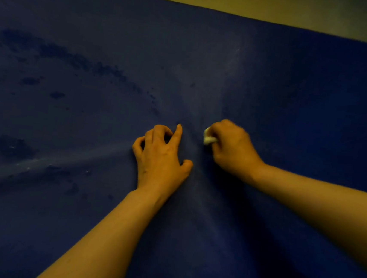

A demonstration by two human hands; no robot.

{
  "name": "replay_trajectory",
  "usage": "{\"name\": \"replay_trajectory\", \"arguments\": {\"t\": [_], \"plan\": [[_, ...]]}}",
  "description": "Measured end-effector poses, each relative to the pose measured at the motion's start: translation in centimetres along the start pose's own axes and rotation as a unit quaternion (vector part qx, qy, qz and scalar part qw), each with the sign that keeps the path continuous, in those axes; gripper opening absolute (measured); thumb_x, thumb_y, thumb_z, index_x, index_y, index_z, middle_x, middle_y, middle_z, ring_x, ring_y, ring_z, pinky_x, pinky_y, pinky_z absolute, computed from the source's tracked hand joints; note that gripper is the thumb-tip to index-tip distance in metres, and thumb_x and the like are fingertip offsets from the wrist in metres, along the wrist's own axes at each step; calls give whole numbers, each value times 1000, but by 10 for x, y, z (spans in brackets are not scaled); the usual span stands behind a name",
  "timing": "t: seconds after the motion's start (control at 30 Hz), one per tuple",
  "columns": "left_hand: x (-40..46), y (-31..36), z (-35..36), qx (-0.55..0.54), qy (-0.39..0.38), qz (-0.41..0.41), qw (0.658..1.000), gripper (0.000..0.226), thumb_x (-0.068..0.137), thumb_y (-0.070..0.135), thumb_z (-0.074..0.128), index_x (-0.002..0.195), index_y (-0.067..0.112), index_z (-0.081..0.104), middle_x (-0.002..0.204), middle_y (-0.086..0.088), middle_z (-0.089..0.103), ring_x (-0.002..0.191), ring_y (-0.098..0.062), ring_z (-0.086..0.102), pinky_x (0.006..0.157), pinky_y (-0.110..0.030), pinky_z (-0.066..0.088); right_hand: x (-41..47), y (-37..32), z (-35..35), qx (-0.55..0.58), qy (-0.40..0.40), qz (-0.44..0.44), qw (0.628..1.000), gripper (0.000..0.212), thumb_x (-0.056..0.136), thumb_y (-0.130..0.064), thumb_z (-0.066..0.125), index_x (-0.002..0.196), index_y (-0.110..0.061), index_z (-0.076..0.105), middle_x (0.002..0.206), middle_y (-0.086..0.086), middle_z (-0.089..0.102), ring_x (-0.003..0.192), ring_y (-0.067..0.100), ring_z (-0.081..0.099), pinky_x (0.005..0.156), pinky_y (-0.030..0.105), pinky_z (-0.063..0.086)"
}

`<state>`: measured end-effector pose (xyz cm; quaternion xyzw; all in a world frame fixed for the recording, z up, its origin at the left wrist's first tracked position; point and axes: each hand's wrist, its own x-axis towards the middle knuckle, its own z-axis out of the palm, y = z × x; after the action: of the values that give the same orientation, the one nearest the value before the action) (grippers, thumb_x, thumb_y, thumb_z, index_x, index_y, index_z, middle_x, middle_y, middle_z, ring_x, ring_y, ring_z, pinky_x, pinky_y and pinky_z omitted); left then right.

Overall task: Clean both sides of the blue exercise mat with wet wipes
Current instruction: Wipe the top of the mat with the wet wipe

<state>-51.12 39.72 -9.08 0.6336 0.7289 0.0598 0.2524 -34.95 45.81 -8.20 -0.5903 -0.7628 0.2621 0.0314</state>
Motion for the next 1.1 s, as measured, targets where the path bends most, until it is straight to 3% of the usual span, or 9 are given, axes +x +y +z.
{"name": "replay_trajectory", "arguments": {"t": [0.13, 0.27, 0.37, 0.43, 0.57, 0.63, 0.87, 0.97, 1.1], "plan": [[0, 1, 0, 9, -3, -1, 1000, 77, 85, 45, 58, 152, 32, 22, 133, 2, 31, 127, -17, 27, 106, -34, 12, 1, -12, 3, -9, -67, -72, 995, 17, 80, -3, 56, 93, -12, 62, 99, 9, 58, 89, 28, 57, 76, 37, 47], [1, 1, 0, 7, -7, -2, 1000, 76, 86, 46, 56, 152, 31, 22, 133, 3, 29, 126, -17, 26, 108, -35, 11, 45, 33, -22, -33, 38, 53, 997, 18, 78, -1, 56, 89, -13, 63, 102, 10, 62, 94, 29, 59, 76, 30, 45], [1, 1, -1, 4, -8, -1, 1000, 76, 87, 46, 56, 152, 31, 22, 133, 3, 29, 127, -17, 26, 109, -35, 11, 59, 43, -35, -46, 44, 115, 991, 10, 81, -3, 54, 87, -9, 60, 102, 9, 62, 90, 27, 60, 72, 33, 47], [1, 1, -1, 7, -6, -1, 1000, 75, 87, 46, 56, 152, 31, 23, 134, 2, 29, 128, -17, 25, 109, -36, 11, 50, 24, -25, -40, 32, 84, 995, 9, 82, -5, 55, 87, -10, 60, 103, 9, 61, 91, 27, 58, 70, 31, 43], [1, 3, 0, 3, 2, -3, 1000, 75, 86, 43, 57, 152, 31, 23, 133, 1, 30, 128, -18, 25, 107, -35, 11, 22, -15, 4, -9, -45, -49, 998, 11, 84, -7, 55, 94, -9, 60, 103, 11, 57, 91, 30, 56, 78, 41, 47], [1, 3, 0, 1, 3, -2, 1000, 75, 86, 44, 57, 152, 31, 23, 133, 1, 29, 128, -18, 25, 107, -35, 10, 27, -13, -3, -14, -64, -59, 996, 14, 82, -5, 56, 93, -12, 61, 104, 9, 58, 93, 27, 57, 79, 39, 48], [1, 0, 0, -5, 1, 4, 1000, 74, 88, 45, 56, 152, 31, 22, 134, 2, 26, 128, -18, 23, 109, -36, 8, 72, 36, -33, -2, 31, 109, 994, 15, 81, -4, 61, 90, -15, 57, 104, 8, 62, 87, 27, 63, 77, 36, 53], [2, -1, 2, -8, 12, 10, 1000, 71, 89, 45, 57, 151, 30, 27, 133, 0, 30, 127, -20, 26, 107, -37, 10, 55, 8, -17, -24, 24, 52, 998, 11, 81, -5, 58, 89, -12, 60, 103, 10, 62, 92, 29, 59, 74, 35, 48], [4, -4, 9, -17, 82, 29, 996, 67, 78, 44, 74, 137, 21, 53, 119, -9, 47, 114, -28, 43, 98, -43, 24, 40, -20, 0, -1, -69, -39, 997, 16, 79, -4, 58, 91, -14, 62, 103, 7, 60, 92, 24, 58, 76, 34, 48]]}}
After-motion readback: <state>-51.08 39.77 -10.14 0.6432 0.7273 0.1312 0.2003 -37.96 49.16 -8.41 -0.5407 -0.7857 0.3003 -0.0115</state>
